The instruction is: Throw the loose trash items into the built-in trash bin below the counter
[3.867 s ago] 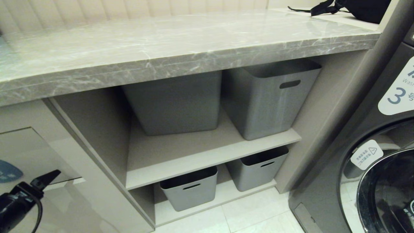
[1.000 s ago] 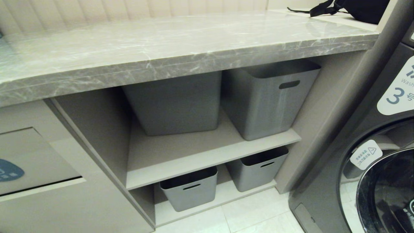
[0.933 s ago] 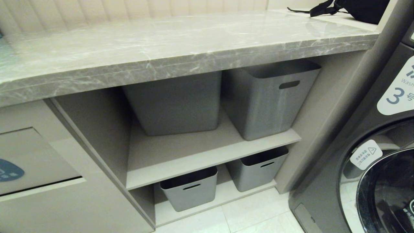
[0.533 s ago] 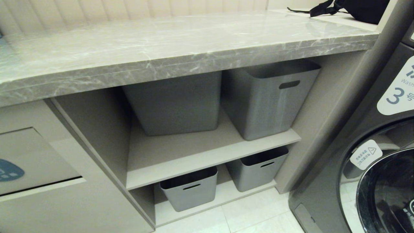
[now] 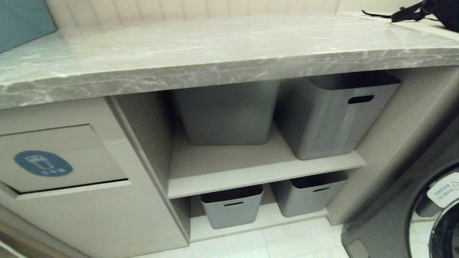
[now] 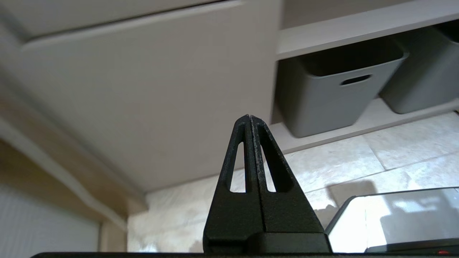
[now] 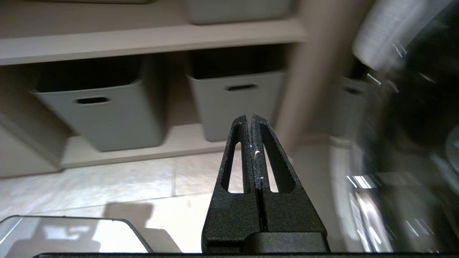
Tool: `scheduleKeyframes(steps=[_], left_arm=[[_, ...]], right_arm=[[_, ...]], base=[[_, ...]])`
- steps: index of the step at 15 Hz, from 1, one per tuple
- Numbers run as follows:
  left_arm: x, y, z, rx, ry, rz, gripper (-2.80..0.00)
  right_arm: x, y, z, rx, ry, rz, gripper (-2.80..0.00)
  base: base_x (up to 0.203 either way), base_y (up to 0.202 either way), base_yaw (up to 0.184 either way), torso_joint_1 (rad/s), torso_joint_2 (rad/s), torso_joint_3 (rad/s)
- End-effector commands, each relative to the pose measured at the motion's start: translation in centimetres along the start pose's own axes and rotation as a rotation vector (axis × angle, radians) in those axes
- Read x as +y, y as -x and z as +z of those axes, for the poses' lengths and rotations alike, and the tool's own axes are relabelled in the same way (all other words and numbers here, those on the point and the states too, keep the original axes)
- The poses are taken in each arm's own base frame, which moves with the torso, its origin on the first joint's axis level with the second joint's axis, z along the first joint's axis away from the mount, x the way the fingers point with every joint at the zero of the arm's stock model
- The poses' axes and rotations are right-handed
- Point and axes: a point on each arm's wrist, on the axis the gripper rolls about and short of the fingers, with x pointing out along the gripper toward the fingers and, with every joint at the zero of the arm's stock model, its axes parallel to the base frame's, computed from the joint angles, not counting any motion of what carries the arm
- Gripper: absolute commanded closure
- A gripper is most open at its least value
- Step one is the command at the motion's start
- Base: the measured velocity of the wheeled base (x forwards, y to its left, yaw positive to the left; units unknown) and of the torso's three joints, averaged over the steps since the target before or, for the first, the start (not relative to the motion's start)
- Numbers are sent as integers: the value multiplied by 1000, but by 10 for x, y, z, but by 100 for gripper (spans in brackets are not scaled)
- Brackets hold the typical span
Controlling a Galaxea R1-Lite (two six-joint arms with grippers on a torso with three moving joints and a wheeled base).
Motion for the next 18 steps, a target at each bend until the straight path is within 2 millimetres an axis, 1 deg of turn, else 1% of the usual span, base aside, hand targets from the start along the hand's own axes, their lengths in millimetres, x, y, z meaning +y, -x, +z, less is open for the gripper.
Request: scheduleKeyframes(steps=[1, 4, 18], left_arm=[[0, 0, 0, 0, 0, 0, 0], [0, 0, 0, 0, 0, 0, 0], [0, 0, 0, 0, 0, 2, 0]], right_arm=[[0, 0, 0, 0, 0, 0, 0], [0, 0, 0, 2, 0, 0, 0], [0, 0, 0, 2, 0, -1, 0]], base=[[0, -5, 170, -1, 1, 0], [2, -7, 125, 1, 5, 0], [0, 0, 0, 0, 0, 0]])
